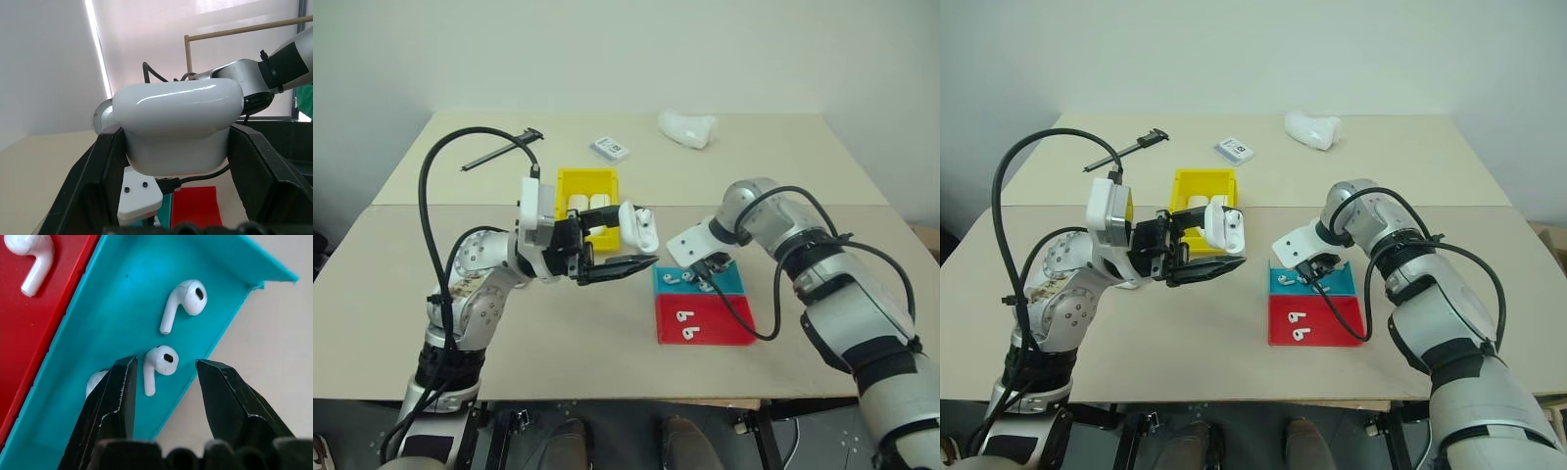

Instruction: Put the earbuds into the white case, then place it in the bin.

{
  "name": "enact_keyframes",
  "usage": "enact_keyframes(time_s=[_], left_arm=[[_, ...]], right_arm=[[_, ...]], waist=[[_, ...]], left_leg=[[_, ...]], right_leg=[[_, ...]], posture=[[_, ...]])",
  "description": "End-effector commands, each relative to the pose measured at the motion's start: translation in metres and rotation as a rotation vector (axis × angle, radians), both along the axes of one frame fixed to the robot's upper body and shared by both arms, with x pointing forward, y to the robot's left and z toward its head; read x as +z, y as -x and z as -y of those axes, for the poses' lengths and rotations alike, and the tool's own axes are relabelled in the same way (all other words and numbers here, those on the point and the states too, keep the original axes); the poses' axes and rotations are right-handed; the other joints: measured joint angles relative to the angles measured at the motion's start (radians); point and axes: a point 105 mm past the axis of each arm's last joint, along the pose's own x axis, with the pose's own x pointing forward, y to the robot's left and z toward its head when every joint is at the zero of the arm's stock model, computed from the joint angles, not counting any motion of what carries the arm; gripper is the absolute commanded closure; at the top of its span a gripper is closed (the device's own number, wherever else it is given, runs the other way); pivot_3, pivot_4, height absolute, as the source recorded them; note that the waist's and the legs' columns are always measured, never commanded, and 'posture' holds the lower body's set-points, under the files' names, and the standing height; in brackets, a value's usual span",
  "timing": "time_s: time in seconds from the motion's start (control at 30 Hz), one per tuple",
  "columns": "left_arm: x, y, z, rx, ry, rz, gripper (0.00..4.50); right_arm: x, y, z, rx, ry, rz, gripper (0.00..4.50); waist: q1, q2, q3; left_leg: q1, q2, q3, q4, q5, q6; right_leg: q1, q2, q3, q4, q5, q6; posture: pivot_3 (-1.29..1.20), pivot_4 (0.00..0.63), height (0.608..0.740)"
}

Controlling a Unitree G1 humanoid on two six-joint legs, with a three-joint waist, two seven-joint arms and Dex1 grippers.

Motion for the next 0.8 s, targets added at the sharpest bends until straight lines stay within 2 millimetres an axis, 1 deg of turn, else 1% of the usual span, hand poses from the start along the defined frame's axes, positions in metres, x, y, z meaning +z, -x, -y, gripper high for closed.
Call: enact_keyframes(time_s=[0.03,0.07,0.13,0.2,0.23,0.27,0.3,0.47,0.57,0.63,0.7,0.77,0.8], left_arm=[[0.012,0.007,-0.001,-0.002,0.015,0.061,1.69],[0.012,0.007,-0.001,-0.001,0.014,0.062,1.69],[0.012,0.007,-0.002,0.001,0.014,0.062,1.69],[0.012,0.007,-0.002,0.004,0.012,0.063,1.69],[0.012,0.007,-0.003,0.005,0.012,0.063,1.69],[0.012,0.007,-0.003,0.005,0.012,0.063,1.69],[0.012,0.008,-0.003,0.006,0.011,0.063,1.69],[0.012,0.008,-0.003,0.005,0.009,0.061,1.69],[0.013,0.007,-0.002,0.000,0.009,0.060,1.69],[0.013,0.006,-0.001,-0.011,0.011,0.059,1.69],[0.013,0.005,0.001,-0.023,0.012,0.061,1.69],[0.014,0.003,0.002,-0.033,0.014,0.061,1.69],[0.013,0.002,0.003,-0.037,0.014,0.061,1.69]], right_arm=[[0.005,-0.003,-0.004,0.013,-0.015,0.027,2.17],[0.004,-0.002,-0.004,0.013,-0.017,0.022,2.17],[0.002,-0.001,-0.006,0.017,-0.023,0.011,2.53],[-0.001,-0.001,-0.005,0.020,-0.014,0.014,3.01],[-0.002,-0.002,-0.004,0.020,-0.007,0.018,3.41],[-0.004,-0.001,-0.004,0.018,-0.005,0.017,3.70],[-0.004,-0.001,-0.004,0.018,-0.005,0.016,3.89],[-0.004,-0.001,-0.003,-0.007,-0.034,0.009,3.89],[0.004,-0.004,-0.001,-0.061,-0.103,0.017,3.89],[0.023,-0.007,0.009,-0.135,-0.196,0.047,3.89],[0.046,-0.005,0.021,-0.224,-0.329,0.064,3.89],[0.067,0.003,0.029,-0.298,-0.479,0.061,3.89],[0.082,0.011,0.030,-0.341,-0.609,0.045,3.89]], waist=[[-0.002,0.000,0.000],[-0.002,0.000,0.000],[-0.003,0.000,0.000],[-0.005,0.000,0.000],[-0.006,0.000,0.000],[-0.006,0.000,0.000],[-0.006,0.000,0.000],[-0.007,0.000,0.000],[-0.007,0.000,0.000],[-0.005,0.000,0.000],[0.004,0.001,0.000],[0.012,0.001,0.001],[0.012,0.001,0.000]], left_leg=[[0.000,0.000,0.000,0.000,0.000,0.000],[0.000,0.000,0.000,0.000,0.000,0.000],[0.002,0.000,0.000,0.000,0.000,0.000],[0.002,0.000,0.000,0.000,0.000,0.000],[0.002,0.000,0.000,0.000,0.000,0.000],[0.002,0.000,0.000,0.000,0.000,-0.001],[0.003,0.000,0.000,0.000,0.000,-0.001],[0.003,0.000,0.000,0.000,0.000,-0.001],[0.003,0.000,0.000,0.000,0.000,-0.001],[0.002,0.000,0.000,0.000,0.000,-0.001],[0.001,0.000,0.000,0.000,0.000,-0.001],[0.000,-0.001,0.000,0.000,0.000,-0.001],[-0.001,-0.001,0.000,0.000,0.000,-0.001]], right_leg=[[0.000,0.000,0.000,0.000,0.000,0.000],[0.000,0.000,0.000,0.000,0.000,0.000],[0.001,0.000,0.000,0.001,0.000,0.000],[0.001,0.000,0.000,0.001,0.000,0.000],[0.001,0.000,0.000,0.002,0.000,0.000],[0.001,0.000,0.000,0.002,0.000,0.000],[0.002,0.000,0.000,0.002,0.000,0.000],[0.002,0.000,0.000,0.002,0.000,0.000],[0.002,0.000,0.000,0.002,0.000,0.000],[0.002,0.000,0.000,0.002,0.000,0.000],[0.000,0.000,0.000,0.002,0.000,0.000],[0.000,-0.001,-0.001,0.001,0.000,0.000],[0.001,-0.002,-0.001,0.000,0.000,0.000]], posture=[[0.00,0.150,0.740],[0.00,0.150,0.740],[0.00,0.150,0.740],[0.00,0.150,0.740],[0.00,0.150,0.740],[0.00,0.150,0.740],[0.00,0.150,0.740],[0.00,0.150,0.740],[0.00,0.150,0.740],[0.00,0.150,0.740],[0.00,0.150,0.740],[0.00,0.150,0.740],[0.00,0.150,0.740]])
